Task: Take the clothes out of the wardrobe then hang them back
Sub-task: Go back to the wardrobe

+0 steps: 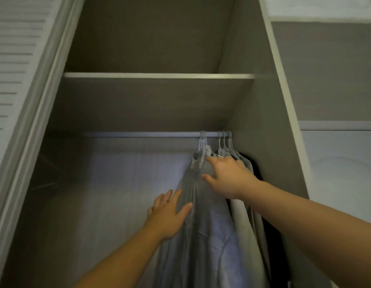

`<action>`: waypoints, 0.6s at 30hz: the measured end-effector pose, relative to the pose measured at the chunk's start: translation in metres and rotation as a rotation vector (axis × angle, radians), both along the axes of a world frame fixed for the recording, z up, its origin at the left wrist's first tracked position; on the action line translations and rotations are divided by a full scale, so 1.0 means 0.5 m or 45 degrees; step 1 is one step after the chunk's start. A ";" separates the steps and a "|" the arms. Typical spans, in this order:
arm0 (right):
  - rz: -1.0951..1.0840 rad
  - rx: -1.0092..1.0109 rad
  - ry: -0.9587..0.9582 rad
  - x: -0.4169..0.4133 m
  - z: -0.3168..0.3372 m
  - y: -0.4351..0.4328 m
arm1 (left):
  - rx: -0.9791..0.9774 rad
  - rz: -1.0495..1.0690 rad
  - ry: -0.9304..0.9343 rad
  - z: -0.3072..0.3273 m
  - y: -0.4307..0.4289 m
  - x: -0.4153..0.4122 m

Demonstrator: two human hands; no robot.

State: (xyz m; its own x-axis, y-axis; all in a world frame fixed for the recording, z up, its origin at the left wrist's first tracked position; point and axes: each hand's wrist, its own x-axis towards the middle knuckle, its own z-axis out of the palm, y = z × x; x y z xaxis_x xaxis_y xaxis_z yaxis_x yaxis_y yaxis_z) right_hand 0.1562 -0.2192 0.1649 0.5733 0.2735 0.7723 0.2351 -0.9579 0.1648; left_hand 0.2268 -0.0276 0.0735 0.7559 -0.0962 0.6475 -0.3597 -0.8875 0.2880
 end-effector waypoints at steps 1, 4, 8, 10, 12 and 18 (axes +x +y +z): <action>-0.046 -0.010 -0.010 0.013 0.007 0.004 | -0.015 -0.032 0.005 0.006 -0.001 0.018; -0.152 -0.006 -0.034 0.054 0.028 0.021 | -0.065 -0.149 -0.001 0.024 -0.006 0.075; -0.286 0.035 -0.015 0.106 0.046 0.045 | -0.090 -0.338 -0.036 0.049 -0.014 0.153; -0.362 0.036 -0.016 0.123 0.050 0.056 | -0.085 -0.438 -0.058 0.062 -0.017 0.187; -0.420 0.002 -0.053 0.131 0.052 0.066 | -0.108 -0.530 -0.078 0.069 -0.022 0.213; -0.467 -0.043 -0.205 0.146 0.062 0.108 | -0.213 -0.800 -0.075 0.075 -0.032 0.268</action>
